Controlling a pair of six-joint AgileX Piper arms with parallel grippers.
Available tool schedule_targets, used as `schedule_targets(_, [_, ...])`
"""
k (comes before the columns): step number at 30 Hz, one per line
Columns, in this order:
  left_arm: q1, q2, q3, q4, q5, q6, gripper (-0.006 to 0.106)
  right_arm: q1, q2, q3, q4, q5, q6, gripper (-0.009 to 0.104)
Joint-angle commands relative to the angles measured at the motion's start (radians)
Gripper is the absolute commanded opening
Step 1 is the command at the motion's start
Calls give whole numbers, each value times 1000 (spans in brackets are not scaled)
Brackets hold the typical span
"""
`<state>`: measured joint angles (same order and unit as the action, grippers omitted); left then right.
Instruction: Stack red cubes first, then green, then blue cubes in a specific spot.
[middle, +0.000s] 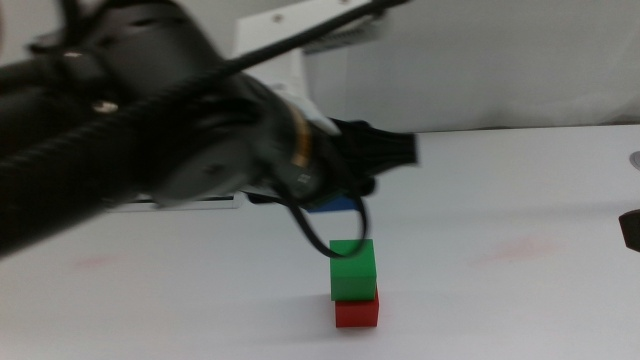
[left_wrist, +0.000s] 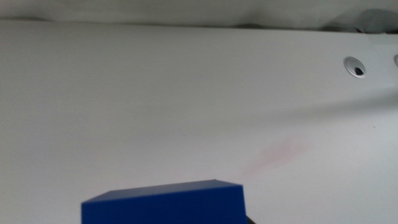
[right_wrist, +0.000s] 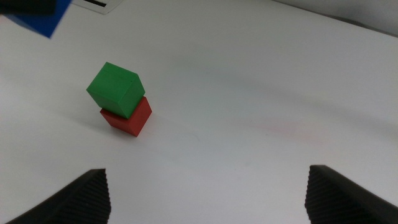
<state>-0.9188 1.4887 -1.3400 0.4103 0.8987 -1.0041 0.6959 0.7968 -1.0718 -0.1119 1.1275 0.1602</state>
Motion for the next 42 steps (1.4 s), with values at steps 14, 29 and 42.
schedule_targets(14, [-78, 167, -31, -9, 83, -166, -3, -7, -2, 5, -1, -23, -10, 84])
schedule_targets(29, [-68, 252, -31, -1, 67, -166, -3, -7, -2, 5, -1, -23, -10, 84])
schedule_targets(42, [-49, 278, -31, 22, 27, -163, -3, -7, -2, 5, -1, -23, -10, 84])
